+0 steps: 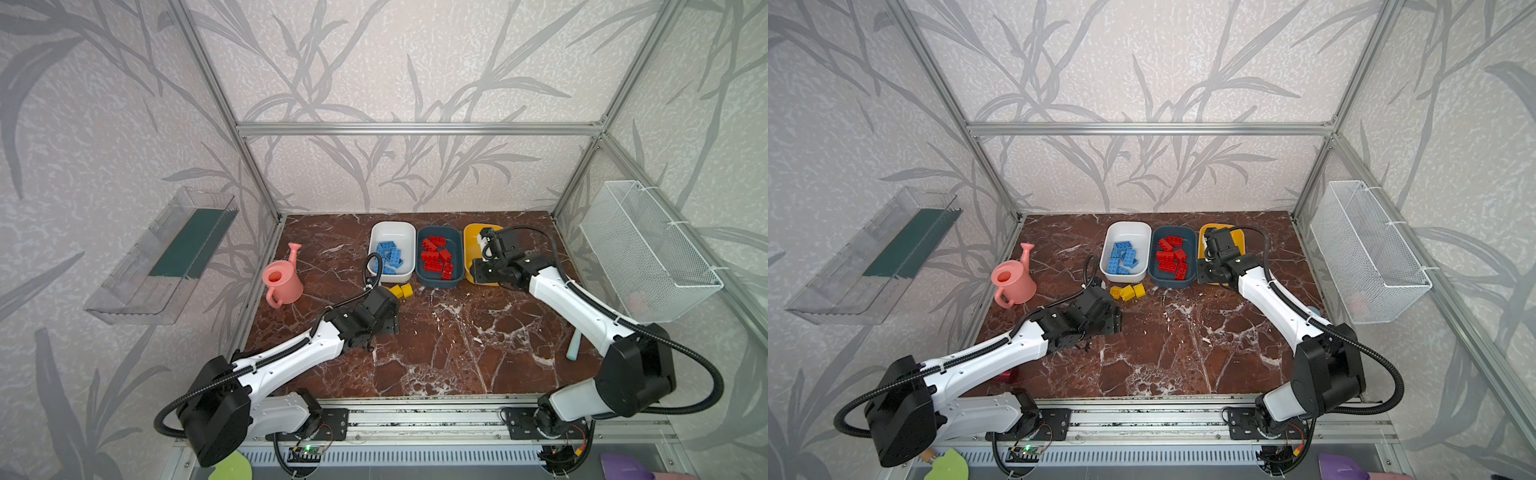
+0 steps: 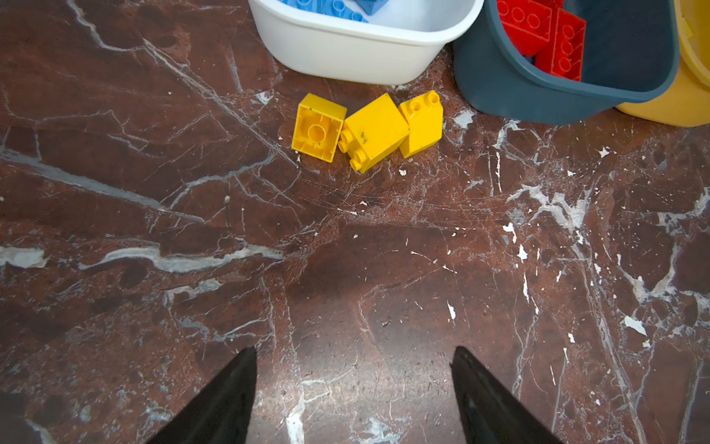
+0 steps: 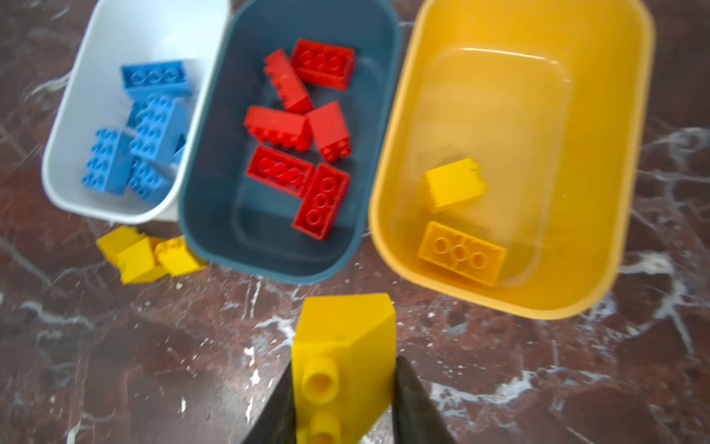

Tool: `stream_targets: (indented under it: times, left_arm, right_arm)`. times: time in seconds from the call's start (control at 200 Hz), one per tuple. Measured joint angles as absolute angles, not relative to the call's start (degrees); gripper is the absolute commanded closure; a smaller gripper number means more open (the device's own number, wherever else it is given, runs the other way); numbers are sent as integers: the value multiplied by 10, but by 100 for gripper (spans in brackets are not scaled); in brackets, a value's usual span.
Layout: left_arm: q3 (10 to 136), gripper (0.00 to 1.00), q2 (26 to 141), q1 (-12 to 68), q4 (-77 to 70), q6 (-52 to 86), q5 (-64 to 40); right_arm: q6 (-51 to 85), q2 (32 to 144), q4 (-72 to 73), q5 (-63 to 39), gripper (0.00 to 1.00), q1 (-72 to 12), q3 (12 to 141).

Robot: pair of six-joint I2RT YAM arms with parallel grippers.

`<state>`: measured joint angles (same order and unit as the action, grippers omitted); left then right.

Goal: Sort the legos into containers by color
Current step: Place the lego in the container.

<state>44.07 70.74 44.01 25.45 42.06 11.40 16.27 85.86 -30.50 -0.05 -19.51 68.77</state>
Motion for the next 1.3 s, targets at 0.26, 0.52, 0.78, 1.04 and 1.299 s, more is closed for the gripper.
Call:
stream_targets:
  times: [0.26,0.52,0.78,1.04,1.299]
  left_arm:
    - [441,20,739,440,242,420,105]
    - [441,20,757,437,237,417,104]
    - [454,18,788,428,243,416,104]
    - [506,20,851,404,238,417,104]
    - [535,40,914,385,231,420,107]
  right_arm:
    - [169,945,-298,-11,71,-112,736]
    - [170,1046,-298,-25,56,-98,796]
    - [170,1077,-304,-31,23,-91,831]
    - [175,1029,-297,-39,21,-92,800]
    - [191,863,-254,-40,21,-147,666]
